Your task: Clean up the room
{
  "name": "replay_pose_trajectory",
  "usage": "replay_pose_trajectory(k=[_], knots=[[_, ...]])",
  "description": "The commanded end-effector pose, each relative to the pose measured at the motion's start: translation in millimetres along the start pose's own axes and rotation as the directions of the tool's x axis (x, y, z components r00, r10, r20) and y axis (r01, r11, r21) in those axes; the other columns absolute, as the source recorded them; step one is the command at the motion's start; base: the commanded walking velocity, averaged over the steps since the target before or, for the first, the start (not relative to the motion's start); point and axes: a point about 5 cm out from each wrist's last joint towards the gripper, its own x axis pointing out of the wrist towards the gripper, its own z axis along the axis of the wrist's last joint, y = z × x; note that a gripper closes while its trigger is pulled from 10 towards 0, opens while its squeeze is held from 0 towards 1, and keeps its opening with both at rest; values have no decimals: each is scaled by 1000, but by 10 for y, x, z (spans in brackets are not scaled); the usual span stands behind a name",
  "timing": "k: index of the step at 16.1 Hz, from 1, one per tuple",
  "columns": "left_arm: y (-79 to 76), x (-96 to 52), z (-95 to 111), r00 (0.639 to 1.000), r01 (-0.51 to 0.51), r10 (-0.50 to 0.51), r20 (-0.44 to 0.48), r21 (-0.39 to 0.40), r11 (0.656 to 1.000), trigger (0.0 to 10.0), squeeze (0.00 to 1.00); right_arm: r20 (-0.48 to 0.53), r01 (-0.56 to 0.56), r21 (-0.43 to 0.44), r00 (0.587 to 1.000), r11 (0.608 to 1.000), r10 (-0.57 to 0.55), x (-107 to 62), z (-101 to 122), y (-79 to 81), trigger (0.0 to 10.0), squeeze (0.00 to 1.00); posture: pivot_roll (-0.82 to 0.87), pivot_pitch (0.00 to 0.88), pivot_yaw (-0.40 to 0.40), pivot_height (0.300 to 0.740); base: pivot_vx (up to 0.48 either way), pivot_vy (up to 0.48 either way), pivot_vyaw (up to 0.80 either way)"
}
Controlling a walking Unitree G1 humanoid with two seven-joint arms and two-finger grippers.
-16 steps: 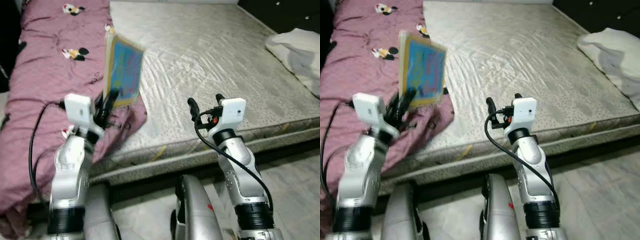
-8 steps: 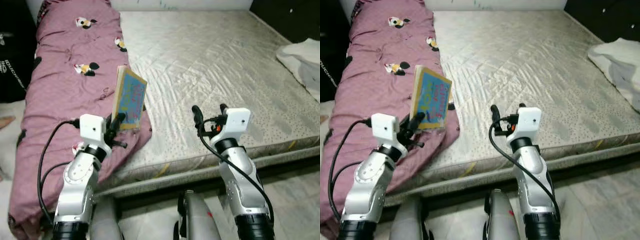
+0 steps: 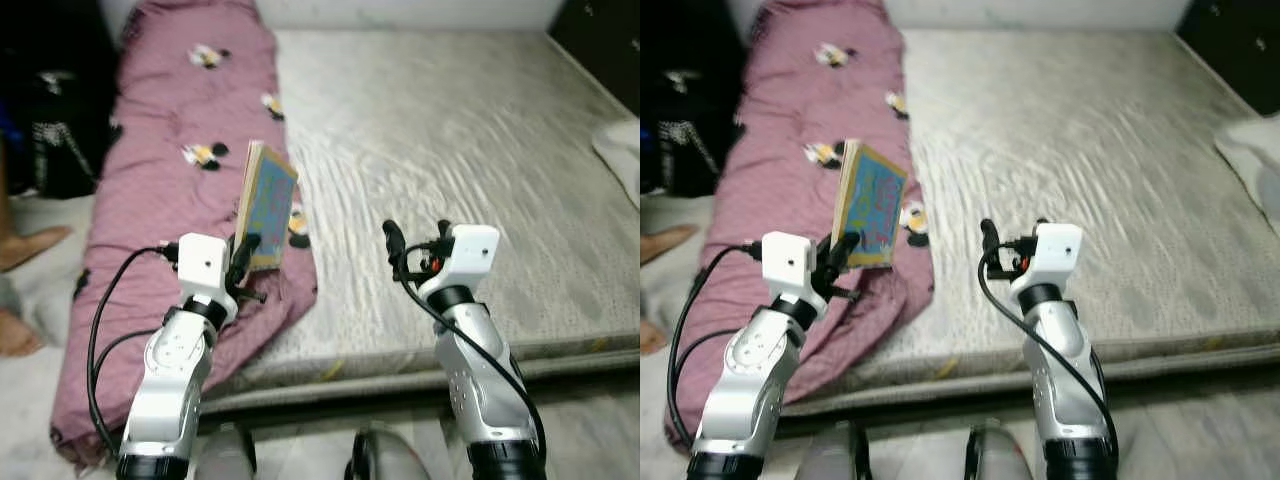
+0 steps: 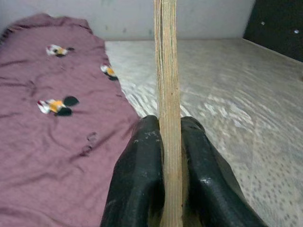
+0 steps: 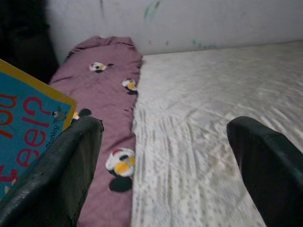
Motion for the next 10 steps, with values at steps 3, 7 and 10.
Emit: replay_pose_trajectory(k=[3,7,10], knots=[[15,22,117,1000,-12,11,23,57,998,10000,0,-3,21,5,1000,1000,-21,-29,37,-55,10000,0,-12,65,-33,740,0,0,0],[58,-97,22,1000,-25,26,-12,86,996,10000,0,-12,21,11,1000,1000,-21,-45,27,-54,10000,0,-8,69,-38,740,0,0,0],[85,-98,38,999,-33,34,-10,102,994,10000,0,-32,39,-6,999,999,-40,-65,0,-74,10000,0,-11,75,-42,740,0,0,0]])
